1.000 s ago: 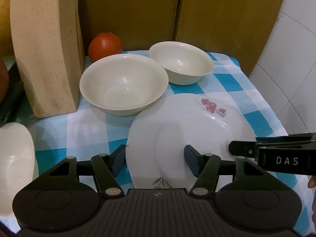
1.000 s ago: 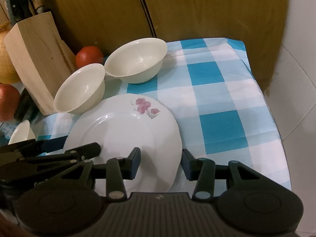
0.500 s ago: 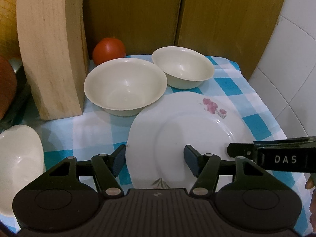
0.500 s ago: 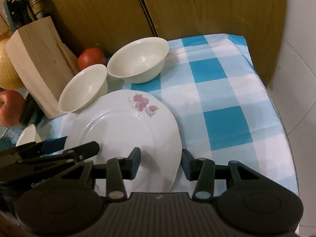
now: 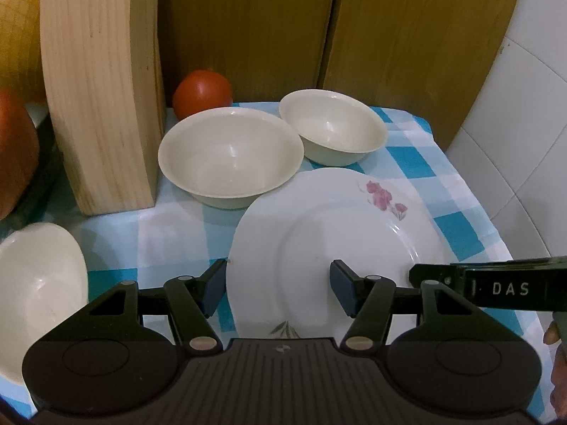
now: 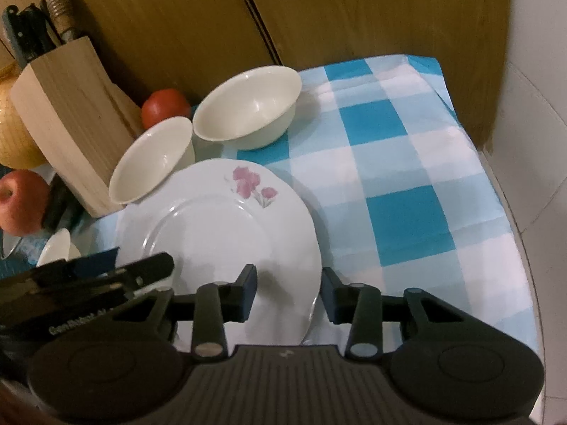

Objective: Organize plates and bowls
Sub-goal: 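Lift the pink-flower plate with both grippers and carry it away from the bowls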

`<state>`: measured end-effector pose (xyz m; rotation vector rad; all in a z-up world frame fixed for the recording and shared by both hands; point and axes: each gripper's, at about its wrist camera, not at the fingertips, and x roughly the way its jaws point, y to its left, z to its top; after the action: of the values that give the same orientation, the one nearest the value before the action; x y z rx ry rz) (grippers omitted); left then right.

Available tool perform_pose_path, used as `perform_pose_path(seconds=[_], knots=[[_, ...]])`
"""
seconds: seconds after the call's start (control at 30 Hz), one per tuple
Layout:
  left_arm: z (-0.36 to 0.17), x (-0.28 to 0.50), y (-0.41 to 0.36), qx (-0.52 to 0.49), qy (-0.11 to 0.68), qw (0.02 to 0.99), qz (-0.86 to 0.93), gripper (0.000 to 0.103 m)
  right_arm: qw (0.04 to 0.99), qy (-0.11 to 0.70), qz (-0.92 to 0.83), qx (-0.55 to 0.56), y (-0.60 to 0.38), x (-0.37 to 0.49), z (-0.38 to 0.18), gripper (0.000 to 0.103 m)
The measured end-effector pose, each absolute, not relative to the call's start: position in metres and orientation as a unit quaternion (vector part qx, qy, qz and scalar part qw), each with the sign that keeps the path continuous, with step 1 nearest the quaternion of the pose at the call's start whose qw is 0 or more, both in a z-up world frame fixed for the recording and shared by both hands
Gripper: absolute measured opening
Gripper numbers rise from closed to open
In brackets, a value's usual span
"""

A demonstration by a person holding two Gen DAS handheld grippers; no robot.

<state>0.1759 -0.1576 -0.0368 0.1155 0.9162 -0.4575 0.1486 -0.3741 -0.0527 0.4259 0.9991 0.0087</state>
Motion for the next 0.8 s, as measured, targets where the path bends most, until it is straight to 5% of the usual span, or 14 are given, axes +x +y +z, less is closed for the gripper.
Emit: perform_pose_path(seconds=[0.8], knots=[[-0.029,0.171,-0.149,0.048,0.456,0.861,-0.223,0.068,0.852,0.463,0.017,0.245,-0.382,0.141,-0.039,0.030]])
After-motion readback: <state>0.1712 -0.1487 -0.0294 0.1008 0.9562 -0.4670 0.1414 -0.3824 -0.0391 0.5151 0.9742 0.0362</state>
